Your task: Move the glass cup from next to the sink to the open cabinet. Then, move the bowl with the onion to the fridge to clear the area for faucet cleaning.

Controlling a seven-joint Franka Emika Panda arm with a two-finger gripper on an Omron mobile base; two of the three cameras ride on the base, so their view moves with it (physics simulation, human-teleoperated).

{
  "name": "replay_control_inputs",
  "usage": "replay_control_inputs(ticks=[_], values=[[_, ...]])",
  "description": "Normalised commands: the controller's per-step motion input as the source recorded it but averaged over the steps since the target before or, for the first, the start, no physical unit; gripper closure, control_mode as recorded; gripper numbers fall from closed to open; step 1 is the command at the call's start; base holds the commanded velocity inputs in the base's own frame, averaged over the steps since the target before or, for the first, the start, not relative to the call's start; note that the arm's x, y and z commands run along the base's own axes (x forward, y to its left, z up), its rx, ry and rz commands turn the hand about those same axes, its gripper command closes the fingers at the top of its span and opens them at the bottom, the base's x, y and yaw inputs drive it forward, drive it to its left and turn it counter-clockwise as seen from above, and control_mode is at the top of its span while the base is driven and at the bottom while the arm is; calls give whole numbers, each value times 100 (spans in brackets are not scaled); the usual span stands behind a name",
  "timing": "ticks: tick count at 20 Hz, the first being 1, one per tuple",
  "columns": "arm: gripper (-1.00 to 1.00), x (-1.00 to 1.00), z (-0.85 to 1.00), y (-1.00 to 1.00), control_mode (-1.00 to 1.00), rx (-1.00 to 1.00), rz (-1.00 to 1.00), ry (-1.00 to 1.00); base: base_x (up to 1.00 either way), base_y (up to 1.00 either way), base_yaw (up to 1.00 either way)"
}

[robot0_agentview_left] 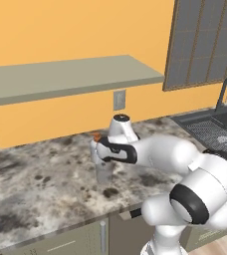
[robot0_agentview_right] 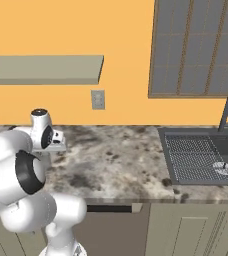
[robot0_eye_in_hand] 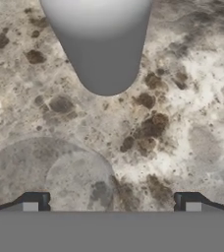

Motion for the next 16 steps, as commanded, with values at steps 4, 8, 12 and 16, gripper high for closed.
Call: replay_control_inputs(ticks=[4, 8, 12, 16], values=[[-100, 0, 25, 0, -100, 0, 0, -8, 0, 0, 0], [-100, 22, -7, 0, -100, -1, 1, 0, 0, 0, 0], [-100, 10, -26, 0, -100, -1, 0, 2, 0, 0, 0], [-100, 0, -46, 0, -100, 0, 1, 10, 0, 0, 0]])
